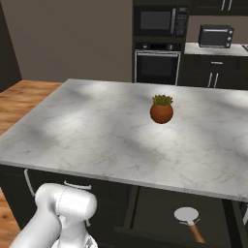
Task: Take the pizza cutter from the drawer on the right and place it on the dining counter for cutting.
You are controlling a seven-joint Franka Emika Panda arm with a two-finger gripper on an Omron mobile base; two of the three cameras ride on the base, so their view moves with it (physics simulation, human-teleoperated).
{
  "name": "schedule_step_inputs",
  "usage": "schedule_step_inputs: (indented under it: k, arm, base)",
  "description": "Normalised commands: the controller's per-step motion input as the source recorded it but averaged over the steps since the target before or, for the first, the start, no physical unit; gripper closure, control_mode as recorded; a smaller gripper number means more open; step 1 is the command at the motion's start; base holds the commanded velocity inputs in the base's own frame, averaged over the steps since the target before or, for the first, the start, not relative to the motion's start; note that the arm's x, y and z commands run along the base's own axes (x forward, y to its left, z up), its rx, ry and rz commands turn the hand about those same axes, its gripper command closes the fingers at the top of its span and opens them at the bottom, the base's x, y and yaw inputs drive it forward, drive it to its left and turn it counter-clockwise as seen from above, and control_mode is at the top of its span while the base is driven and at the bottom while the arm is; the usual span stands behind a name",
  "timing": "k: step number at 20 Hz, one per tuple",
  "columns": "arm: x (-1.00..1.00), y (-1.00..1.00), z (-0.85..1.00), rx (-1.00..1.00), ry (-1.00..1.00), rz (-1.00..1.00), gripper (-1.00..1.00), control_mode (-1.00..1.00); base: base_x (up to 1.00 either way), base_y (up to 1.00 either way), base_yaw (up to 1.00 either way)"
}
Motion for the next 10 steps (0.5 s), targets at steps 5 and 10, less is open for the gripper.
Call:
schedule_step_inputs:
  k: [5,10]
  arm:
    - [0.06,0.18,0.88,0.00,0.13,-0.21,-1.00,-1.00]
    - [0.28,0.24,0.82,0.00,0.16,-0.12,-1.00,-1.00]
  base:
    - [0.00,0.00,0.00]
    - [0.00,0.00,0.00]
